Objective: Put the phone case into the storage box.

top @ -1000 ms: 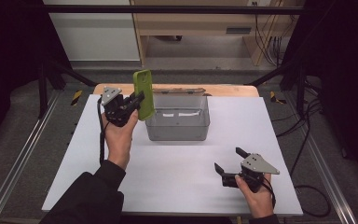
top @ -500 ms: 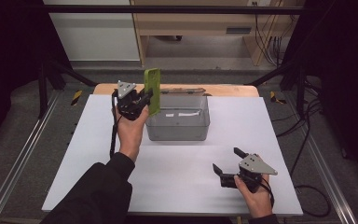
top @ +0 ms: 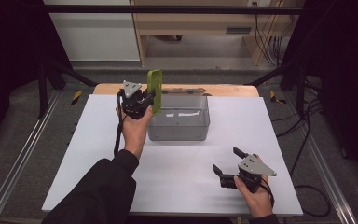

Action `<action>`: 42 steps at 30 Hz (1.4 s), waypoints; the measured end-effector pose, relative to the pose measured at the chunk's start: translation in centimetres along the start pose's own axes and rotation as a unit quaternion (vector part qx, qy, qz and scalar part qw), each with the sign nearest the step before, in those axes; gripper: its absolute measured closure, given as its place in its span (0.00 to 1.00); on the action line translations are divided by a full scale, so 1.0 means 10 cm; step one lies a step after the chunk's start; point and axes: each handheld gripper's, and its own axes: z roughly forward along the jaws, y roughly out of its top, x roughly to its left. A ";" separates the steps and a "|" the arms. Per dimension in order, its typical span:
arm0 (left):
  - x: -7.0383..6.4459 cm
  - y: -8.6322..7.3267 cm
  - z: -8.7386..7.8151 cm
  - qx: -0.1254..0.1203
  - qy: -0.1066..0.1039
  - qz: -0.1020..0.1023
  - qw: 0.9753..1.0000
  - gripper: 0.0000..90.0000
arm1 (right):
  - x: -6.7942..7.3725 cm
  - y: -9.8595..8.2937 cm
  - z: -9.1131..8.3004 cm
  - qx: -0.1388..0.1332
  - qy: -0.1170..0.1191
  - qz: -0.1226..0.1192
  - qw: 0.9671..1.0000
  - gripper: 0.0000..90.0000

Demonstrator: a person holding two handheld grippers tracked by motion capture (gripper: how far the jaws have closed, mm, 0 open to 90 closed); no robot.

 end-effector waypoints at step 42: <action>-0.01 -0.16 0.11 0.030 0.035 0.036 0.998 0.86 | 0.01 -0.01 0.02 0.001 0.016 -0.002 1.000 0.04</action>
